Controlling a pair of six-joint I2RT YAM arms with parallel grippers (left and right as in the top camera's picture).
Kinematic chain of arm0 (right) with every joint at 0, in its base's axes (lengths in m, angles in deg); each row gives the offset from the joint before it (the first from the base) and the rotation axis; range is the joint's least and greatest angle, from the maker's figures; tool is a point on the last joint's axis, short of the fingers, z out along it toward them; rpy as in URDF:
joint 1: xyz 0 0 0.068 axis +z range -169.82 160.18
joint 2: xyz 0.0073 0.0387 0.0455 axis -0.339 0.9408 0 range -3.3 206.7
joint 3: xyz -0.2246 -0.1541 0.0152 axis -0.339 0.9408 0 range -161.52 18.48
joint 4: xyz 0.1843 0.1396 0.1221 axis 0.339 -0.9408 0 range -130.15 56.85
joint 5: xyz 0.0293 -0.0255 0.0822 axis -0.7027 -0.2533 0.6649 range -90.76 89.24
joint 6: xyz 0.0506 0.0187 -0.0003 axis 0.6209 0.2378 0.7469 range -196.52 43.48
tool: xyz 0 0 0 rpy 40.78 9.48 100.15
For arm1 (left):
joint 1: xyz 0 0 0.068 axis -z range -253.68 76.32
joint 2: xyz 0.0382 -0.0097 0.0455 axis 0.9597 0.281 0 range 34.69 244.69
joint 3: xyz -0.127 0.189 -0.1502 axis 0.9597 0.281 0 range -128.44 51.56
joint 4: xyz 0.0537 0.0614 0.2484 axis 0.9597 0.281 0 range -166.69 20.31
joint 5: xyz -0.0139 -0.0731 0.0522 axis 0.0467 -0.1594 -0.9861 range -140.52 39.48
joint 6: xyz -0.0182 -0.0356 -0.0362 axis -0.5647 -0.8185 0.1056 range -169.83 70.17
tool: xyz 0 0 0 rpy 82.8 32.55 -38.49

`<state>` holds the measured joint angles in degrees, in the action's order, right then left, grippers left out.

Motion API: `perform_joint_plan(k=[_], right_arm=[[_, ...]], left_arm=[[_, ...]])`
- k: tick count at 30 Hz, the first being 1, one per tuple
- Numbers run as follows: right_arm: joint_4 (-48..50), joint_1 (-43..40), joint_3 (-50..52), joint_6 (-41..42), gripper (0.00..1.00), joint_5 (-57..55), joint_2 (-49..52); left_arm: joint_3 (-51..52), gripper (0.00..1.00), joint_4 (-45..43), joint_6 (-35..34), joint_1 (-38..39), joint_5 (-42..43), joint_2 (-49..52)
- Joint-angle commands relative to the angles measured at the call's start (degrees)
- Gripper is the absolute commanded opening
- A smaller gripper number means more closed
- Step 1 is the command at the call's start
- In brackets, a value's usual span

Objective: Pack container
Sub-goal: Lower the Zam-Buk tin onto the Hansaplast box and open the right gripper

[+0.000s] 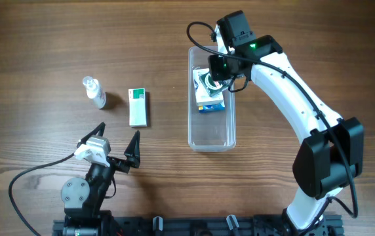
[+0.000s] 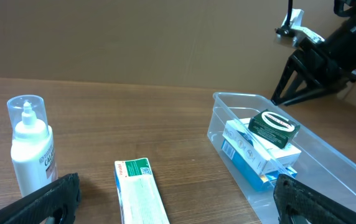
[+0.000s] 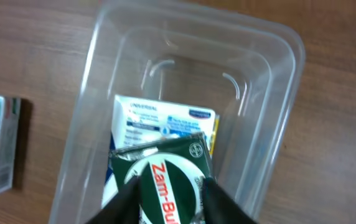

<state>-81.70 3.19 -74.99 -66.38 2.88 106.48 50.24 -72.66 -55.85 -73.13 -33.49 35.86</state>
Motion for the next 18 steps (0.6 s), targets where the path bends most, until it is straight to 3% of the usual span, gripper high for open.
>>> perform_joint_plan(k=[1, 12, 18], right_arm=[[0.42, 0.31, 0.09, -1.38, 0.29, 1.33, 0.74], [1.70, 0.17, 0.07, -2.62, 0.15, -9.75, 6.29], [1.22, 0.20, 0.07, -2.40, 0.15, -4.07, 6.27]], left_arm=[[0.39, 1.00, -0.09, 1.31, -0.46, -0.15, -0.35], [0.39, 1.00, -0.09, 1.31, -0.46, -0.15, -0.35], [0.39, 1.00, -0.09, 1.31, -0.46, -0.15, -0.35]])
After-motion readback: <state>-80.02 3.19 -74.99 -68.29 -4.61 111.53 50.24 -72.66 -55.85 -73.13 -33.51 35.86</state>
